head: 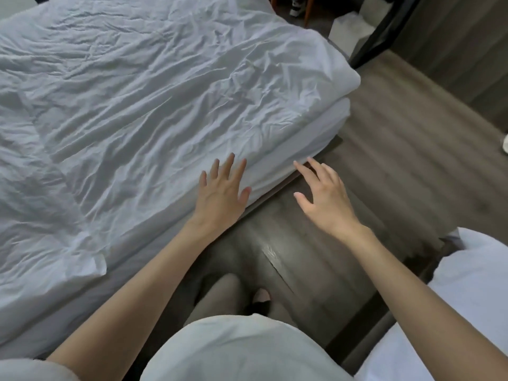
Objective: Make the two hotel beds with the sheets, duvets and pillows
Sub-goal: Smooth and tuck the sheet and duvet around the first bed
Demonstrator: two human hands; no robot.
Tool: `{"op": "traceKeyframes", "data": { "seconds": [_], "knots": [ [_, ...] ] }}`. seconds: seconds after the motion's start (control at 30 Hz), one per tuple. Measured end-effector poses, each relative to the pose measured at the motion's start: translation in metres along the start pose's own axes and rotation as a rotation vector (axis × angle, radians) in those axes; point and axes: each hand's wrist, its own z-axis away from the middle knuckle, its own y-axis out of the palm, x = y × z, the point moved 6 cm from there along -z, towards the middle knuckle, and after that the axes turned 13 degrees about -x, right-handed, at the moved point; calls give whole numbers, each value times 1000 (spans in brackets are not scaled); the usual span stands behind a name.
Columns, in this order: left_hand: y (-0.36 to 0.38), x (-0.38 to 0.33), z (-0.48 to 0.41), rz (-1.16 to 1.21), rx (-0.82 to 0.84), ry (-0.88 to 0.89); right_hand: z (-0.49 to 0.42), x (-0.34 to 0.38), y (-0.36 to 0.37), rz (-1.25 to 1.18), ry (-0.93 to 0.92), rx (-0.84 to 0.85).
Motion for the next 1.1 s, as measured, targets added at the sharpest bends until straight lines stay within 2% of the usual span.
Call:
{"op": "traceKeyframes", "data": {
  "seconds": [0.27,0.57,0.83,1.1],
  "knots": [
    [30,-52,-128,21,-42,-2,-115,-79,-24,-33,38,12],
    [69,-99,-318,62,-18,-125,-289,-148,-48,-10,-8,107],
    [76,-154,-447,57,-7,-142,-423,-207,-90,35,-59,124],
    [120,-191,-543,60,-13,-339,-556,-276,-94,26,-197,196]
  ]
}}
